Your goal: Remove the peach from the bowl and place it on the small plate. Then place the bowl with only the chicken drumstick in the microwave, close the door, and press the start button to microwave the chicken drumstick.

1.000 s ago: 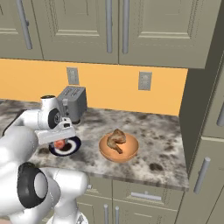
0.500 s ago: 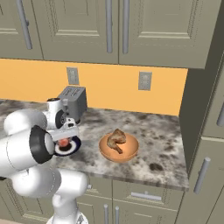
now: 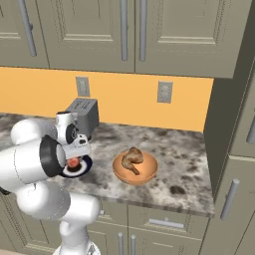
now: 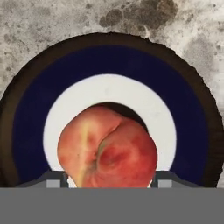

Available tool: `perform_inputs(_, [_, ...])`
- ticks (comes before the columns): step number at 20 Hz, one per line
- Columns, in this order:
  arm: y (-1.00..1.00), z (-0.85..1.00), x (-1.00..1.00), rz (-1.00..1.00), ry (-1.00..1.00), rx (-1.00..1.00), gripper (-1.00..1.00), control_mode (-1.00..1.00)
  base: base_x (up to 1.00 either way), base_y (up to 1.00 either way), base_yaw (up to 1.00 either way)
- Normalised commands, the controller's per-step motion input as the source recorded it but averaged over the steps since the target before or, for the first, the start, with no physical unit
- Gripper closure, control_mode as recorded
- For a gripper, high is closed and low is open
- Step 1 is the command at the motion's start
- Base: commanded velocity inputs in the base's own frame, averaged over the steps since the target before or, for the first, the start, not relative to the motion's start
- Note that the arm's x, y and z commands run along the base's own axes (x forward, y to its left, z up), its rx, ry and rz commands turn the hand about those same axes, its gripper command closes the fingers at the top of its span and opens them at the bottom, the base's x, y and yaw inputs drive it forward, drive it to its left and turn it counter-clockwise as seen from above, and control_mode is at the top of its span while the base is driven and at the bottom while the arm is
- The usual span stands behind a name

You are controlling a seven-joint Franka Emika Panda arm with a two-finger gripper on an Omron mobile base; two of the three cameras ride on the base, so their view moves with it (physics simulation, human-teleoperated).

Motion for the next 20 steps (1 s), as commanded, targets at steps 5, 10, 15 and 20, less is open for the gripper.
perform_inputs(5, [-0.16,0.30,-0.56,0.00,-0.23,0.04,-1.00,-1.00,0.00,0.00,0.00])
perform_inputs(10, [-0.19,0.65,-0.58,0.00,-0.29,0.04,-1.00,-1.00,0.00,0.00,0.00])
perform_inputs(15, [-0.41,0.42,-1.00,-0.03,-0.52,0.09,-1.00,-1.00,0.00,0.00,0.00])
perform_inputs(20, [-0.87,0.59,-0.58,-0.26,-0.35,0.24,-1.00,-1.00,0.00,0.00,0.00])
